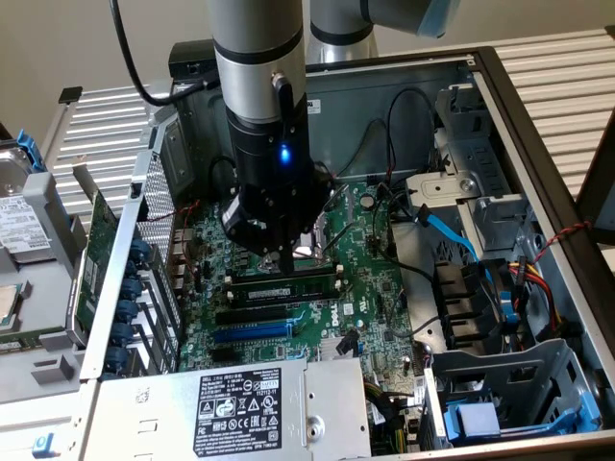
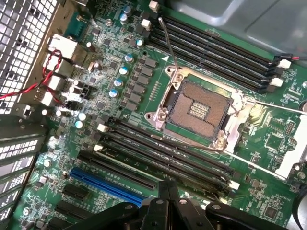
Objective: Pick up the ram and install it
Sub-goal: 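Press down the ram until it locks into place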
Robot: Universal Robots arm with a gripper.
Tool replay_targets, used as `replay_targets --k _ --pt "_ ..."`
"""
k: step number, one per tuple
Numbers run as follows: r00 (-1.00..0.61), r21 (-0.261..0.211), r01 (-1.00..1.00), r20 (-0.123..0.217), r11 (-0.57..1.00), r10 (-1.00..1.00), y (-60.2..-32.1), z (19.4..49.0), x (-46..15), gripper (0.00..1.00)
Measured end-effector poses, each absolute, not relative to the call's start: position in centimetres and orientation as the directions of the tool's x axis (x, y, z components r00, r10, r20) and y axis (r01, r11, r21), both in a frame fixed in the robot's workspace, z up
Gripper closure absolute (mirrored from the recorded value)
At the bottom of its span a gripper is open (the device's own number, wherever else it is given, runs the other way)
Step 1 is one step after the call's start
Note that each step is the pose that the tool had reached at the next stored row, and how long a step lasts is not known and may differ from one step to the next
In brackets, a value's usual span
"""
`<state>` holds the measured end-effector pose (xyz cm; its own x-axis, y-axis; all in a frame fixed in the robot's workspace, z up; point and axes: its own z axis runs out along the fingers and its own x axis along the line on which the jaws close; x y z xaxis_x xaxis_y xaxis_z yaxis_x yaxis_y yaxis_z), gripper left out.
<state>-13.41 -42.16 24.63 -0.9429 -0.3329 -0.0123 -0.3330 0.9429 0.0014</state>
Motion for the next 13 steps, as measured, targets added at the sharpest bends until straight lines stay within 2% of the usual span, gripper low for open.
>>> replay_targets --k 13 --pt "-0.987 0.001 -0.159 -0.012 0.987 -0.158 -42.16 24.63 -13.41 0.89"
